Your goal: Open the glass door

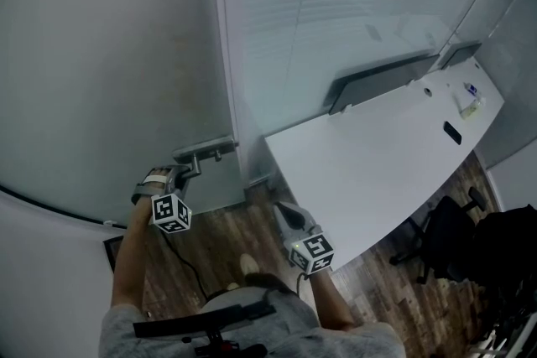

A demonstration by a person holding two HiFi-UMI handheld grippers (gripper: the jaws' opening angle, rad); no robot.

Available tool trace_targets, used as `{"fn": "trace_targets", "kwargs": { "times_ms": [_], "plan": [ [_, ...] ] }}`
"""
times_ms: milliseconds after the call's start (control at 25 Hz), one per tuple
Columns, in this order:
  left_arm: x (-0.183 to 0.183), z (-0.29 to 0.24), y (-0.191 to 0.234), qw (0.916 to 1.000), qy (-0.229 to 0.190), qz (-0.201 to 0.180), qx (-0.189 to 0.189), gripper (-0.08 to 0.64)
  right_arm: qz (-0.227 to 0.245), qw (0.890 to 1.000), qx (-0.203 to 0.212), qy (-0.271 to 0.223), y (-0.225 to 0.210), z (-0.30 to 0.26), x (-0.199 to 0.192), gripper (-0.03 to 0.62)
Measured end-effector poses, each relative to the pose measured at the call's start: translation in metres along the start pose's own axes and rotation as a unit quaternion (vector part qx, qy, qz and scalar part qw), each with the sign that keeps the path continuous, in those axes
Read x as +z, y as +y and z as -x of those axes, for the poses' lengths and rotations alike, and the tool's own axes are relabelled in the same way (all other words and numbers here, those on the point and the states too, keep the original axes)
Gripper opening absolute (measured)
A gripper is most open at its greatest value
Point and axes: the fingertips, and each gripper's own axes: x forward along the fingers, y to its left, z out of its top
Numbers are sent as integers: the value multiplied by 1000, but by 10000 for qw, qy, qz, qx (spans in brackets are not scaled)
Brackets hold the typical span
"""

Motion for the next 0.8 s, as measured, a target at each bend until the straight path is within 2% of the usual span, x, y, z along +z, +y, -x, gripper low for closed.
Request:
{"fn": "trace_targets", "kwargs": {
  "times_ms": [800],
  "plan": [
    [18, 37, -43, 9988, -344, -254, -233, 8, -83, 9987, -482, -130, 41, 52, -18, 2]
  ]
}}
